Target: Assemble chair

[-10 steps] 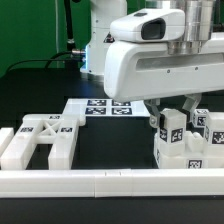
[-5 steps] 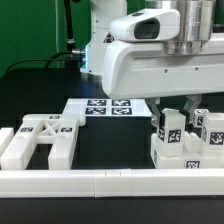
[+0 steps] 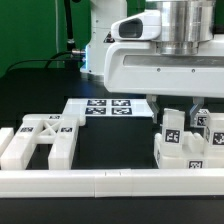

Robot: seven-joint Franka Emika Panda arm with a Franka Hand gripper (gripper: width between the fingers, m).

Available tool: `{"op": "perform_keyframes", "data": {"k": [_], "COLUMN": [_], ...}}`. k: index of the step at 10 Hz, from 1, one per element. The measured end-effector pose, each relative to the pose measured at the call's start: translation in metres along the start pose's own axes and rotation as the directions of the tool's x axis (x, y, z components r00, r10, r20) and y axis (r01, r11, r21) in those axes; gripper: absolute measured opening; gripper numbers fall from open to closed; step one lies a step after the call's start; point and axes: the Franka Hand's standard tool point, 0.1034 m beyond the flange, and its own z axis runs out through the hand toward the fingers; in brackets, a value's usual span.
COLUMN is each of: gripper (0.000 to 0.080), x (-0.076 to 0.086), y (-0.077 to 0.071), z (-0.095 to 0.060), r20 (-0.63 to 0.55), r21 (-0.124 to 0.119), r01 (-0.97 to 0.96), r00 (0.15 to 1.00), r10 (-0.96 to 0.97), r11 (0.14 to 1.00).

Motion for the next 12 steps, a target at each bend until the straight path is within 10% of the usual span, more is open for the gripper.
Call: {"op": "perform_keyframes", "data": {"k": [4, 8, 10, 11, 12], "gripper": [0.0289, 0.0289, 0.0289, 0.0499, 0.0499], "x": [0.0008, 0.0014, 0.0016, 0.0023, 0.0025], "y": [-0.0009, 0.0007, 0.0009, 0.0018, 0.0019], "z": [0.0017, 0.0023, 0.0021, 0.0019, 0.001], "r20": [-0.018, 0.023, 0.02, 0.017, 0.019], "r21": [0.038, 0.052, 0.053, 0.055, 0.049], "r01": [-0.453, -0.798, -0.753, -0.721, -0.686], "r00": [0.891, 0.602, 0.658, 0.693, 0.727], "r10": [0.454, 0.798, 0.753, 0.721, 0.686], "r11": [0.891, 0.601, 0.656, 0.691, 0.726]}}
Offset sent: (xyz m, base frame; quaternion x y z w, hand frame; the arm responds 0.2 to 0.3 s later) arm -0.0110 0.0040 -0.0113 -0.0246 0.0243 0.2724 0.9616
